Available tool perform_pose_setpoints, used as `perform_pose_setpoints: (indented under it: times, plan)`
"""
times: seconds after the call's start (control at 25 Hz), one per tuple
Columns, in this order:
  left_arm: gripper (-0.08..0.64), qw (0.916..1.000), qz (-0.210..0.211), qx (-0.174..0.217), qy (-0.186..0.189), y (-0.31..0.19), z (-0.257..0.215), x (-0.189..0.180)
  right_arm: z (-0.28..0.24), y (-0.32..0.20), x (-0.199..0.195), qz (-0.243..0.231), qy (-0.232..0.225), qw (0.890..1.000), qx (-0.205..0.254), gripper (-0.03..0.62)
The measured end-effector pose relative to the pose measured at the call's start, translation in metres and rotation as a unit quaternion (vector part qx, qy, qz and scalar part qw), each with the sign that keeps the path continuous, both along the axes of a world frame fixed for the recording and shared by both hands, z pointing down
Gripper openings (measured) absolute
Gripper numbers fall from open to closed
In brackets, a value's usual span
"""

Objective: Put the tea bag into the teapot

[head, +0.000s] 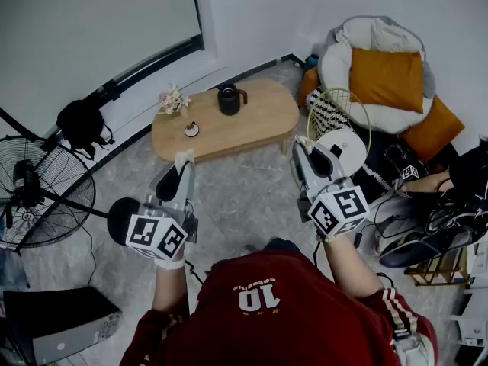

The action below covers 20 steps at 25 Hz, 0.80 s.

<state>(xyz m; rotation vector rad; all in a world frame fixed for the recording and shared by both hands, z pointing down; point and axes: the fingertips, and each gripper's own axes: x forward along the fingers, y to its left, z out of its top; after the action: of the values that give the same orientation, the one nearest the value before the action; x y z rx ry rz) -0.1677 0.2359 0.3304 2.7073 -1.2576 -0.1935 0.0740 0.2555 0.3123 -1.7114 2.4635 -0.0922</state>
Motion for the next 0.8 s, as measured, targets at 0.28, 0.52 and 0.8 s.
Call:
perform_pose_setpoints:
  times: [0.28,0.52,0.8]
  plan:
    - [0.069,1.0000,0.004,-0.001,-0.003,0.001,0.007,-0.003,0.004,0.005,-0.011,-0.002,0.003,1.000,0.003,0.038]
    - [0.069,0.9999,0.016,-0.002,-0.002,-0.002,0.008,0.000,0.002,0.004,-0.022,-0.010,0.011,1.000,0.006,0.039]
    - [0.071,0.9996,0.028,-0.002,0.001,-0.008,0.007,0.005,0.002,0.001,-0.023,-0.015,0.004,1.000,0.004,0.043]
